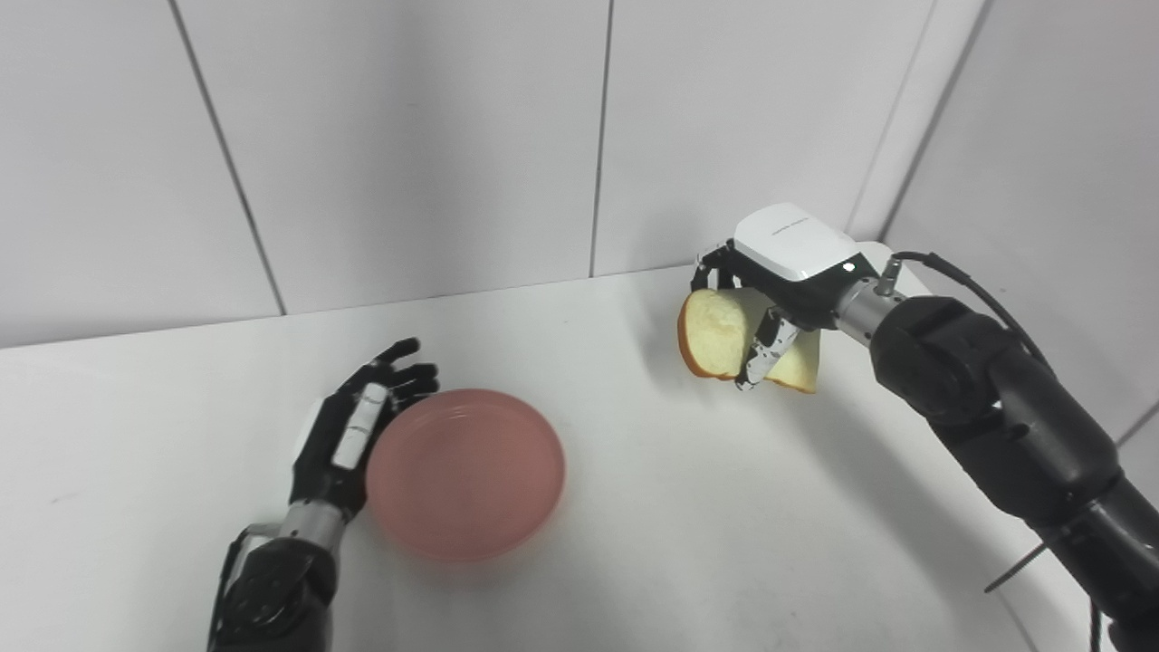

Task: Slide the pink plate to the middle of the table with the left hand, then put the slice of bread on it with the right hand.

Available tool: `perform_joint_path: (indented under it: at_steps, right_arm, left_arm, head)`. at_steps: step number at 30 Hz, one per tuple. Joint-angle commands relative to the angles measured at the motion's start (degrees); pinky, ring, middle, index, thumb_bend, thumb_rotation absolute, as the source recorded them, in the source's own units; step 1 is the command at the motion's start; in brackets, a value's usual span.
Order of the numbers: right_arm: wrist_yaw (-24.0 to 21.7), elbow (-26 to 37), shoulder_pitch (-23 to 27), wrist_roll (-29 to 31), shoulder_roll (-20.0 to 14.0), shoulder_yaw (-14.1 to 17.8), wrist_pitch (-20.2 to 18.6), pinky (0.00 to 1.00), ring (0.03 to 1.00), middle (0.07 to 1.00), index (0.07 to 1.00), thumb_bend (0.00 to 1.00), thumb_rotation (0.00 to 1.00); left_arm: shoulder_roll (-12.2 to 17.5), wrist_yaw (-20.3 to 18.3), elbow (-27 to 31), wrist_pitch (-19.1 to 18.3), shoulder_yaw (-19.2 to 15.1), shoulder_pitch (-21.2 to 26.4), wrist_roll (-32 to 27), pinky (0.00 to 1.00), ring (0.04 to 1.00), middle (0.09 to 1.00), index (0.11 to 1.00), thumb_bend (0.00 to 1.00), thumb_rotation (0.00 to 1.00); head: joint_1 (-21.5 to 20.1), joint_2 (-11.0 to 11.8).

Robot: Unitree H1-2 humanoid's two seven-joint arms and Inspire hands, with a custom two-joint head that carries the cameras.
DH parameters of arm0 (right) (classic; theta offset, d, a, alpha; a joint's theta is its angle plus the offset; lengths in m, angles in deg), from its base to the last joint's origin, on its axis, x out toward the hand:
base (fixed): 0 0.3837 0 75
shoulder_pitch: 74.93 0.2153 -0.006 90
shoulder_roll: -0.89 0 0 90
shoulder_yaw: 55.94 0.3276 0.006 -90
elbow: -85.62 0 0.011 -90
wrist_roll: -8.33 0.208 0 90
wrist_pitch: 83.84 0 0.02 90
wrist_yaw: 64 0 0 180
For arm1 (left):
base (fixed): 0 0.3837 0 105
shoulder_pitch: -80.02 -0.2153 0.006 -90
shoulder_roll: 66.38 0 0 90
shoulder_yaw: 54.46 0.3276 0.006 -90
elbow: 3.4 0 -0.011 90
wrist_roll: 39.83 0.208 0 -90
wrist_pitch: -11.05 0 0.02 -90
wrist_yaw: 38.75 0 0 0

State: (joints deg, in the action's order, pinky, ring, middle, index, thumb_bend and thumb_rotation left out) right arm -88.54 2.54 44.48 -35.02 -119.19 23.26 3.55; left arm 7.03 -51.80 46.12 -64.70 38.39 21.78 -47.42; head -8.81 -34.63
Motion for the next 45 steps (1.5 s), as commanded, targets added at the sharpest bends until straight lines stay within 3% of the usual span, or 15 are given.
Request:
perform_joint_path:
  at_steps: [1, 6, 14, 17, 29, 40, 45]
  right_arm:
    - [0.4, 0.3, 3.6, -0.3, -0.6, 0.3, 2.4, 0.28, 0.358, 0.455, 0.513, 0.53, 0.01]
    - [0.6, -1.7, 6.2, 0.6, 3.2, -1.6, 3.8, 0.30, 0.378, 0.456, 0.519, 0.53, 0.01]
    - [1.0, -4.8, 9.5, 0.0, 9.1, -5.2, 6.2, 0.30, 0.380, 0.435, 0.536, 0.52, 0.01]
    - [0.7, -4.9, 10.1, -0.2, 11.9, -6.4, 5.4, 0.30, 0.375, 0.432, 0.538, 0.52, 0.01]
    - [-0.1, -5.5, 10.6, -2.0, 19.2, -10.2, 5.4, 0.30, 0.381, 0.443, 0.528, 0.52, 0.00]
    - [-0.4, -6.6, 9.3, -3.7, 22.5, -12.1, 4.7, 0.29, 0.375, 0.482, 0.490, 0.53, 0.00]
    - [1.5, -8.2, 8.0, -4.5, 23.4, -12.9, 5.8, 0.31, 0.388, 0.440, 0.534, 0.52, 0.00]
  left_arm:
    - [-1.4, 0.6, -2.5, -5.3, 0.9, -2.6, 1.3, 0.71, 0.704, 0.695, 0.749, 0.81, 0.77]
    - [-2.9, 3.0, -1.3, -6.0, 1.9, -2.5, 3.1, 0.72, 0.707, 0.688, 0.763, 0.79, 0.80]
    - [-3.9, 4.3, -3.8, -4.3, 2.0, -1.3, 4.0, 0.73, 0.701, 0.676, 0.753, 0.81, 0.81]
    - [-4.0, 4.5, -3.5, -4.4, 1.8, -1.5, 4.3, 0.74, 0.701, 0.684, 0.754, 0.82, 0.81]
    - [-3.0, 4.6, -1.9, -4.5, 1.1, -2.6, 4.5, 0.69, 0.685, 0.666, 0.749, 0.78, 0.81]
    - [-2.4, 4.7, 0.1, -5.8, 1.5, -3.2, 5.0, 0.68, 0.684, 0.675, 0.751, 0.76, 0.81]
    - [-2.6, 4.8, -0.2, -5.9, 1.4, -3.2, 4.9, 0.68, 0.681, 0.665, 0.743, 0.78, 0.81]
  head:
    - [0.0, 0.1]
    - [5.8, -0.2]
    - [10.5, 0.1]
    - [11.8, 0.1]
    - [12.2, 0.0]
    - [11.8, -0.4]
    - [11.6, -0.5]
